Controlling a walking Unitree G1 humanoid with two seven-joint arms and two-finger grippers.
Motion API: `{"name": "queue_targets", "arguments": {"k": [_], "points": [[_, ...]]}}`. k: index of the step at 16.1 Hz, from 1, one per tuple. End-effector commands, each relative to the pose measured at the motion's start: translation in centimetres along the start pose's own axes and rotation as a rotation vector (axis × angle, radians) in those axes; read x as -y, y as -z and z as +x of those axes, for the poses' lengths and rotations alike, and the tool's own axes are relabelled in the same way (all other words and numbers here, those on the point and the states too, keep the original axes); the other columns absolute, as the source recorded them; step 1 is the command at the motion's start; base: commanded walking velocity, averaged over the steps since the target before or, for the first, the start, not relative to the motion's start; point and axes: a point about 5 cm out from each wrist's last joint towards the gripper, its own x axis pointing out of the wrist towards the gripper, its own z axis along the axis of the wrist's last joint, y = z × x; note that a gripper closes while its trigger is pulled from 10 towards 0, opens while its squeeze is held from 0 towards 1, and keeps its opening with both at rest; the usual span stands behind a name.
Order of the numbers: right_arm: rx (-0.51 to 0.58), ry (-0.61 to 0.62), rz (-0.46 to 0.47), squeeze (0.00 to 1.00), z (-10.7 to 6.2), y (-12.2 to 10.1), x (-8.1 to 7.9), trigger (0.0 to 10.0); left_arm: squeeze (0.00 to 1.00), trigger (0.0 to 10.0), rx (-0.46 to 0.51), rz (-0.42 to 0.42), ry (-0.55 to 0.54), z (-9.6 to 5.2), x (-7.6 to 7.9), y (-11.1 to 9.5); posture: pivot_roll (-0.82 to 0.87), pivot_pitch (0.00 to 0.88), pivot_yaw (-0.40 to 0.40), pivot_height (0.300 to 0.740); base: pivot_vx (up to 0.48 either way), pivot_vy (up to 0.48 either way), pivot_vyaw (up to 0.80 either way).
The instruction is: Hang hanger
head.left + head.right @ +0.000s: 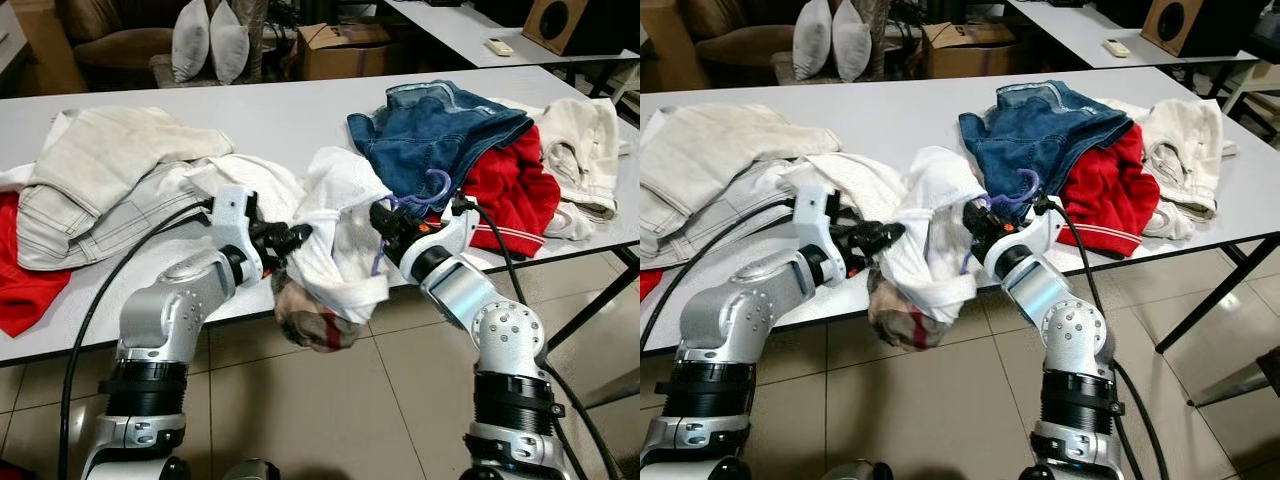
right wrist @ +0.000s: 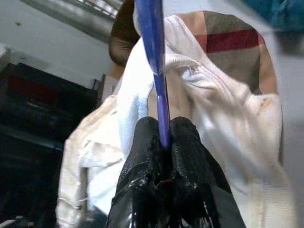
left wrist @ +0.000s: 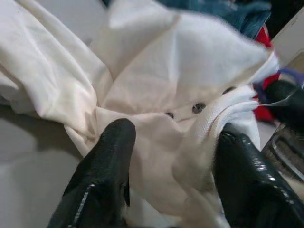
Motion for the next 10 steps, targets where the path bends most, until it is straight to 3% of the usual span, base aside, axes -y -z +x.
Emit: {"name": "queue_targets", "arguments": {"k": [1,4,5,6,7,8,10], "points": [[0.005,0.006,-0.026,0.00,-0.2,-0.2,-0.2,10.0,1.00,10.0,0.052,0.012,0.016,-0.2,0.4,-1.4,-0.05,0.000,-0.009,0.740,0.000,0.000,0.00],[0.032,0.019,-0.033,0.00,-0.6,-0.8,0.2,10.0,1.00,10.0,0.070,0.076,-0.015,-0.6,0.1,-1.7,-0.05,0.000,-0.012,0.740,0.000,0.000,0.00],[0.042,0.020,-0.031,0.00,-0.7,-1.1,0.3,10.0,0.35,10.0,0.096,0.108,-0.061,-0.7,-0.1,-2.0,-0.03,0.000,-0.026,0.740,0.000,0.000,0.00],[0.044,0.023,-0.032,0.00,-0.7,-1.2,0.4,10.0,0.00,10.0,0.107,0.129,-0.075,-0.9,-0.2,-2.1,-0.02,0.000,-0.031,0.740,0.000,0.000,0.00],[0.044,0.021,-0.046,0.00,-0.6,-1.3,0.4,10.0,0.00,10.0,0.127,0.182,-0.025,-1.4,0.4,-2.4,-0.02,0.000,-0.026,0.740,0.000,0.000,0.00],[0.045,0.020,-0.052,0.00,-0.6,-1.4,0.4,10.0,1.00,10.0,0.143,0.235,0.099,-1.8,1.7,-2.7,-0.02,0.000,-0.019,0.740,0.000,0.000,0.00],[0.055,0.039,-0.055,0.00,-0.6,-1.5,0.7,10.0,1.00,10.0,0.107,0.248,0.226,-1.9,3.2,-2.7,-0.02,0.000,-0.018,0.740,0.000,0.000,0.00]]}}
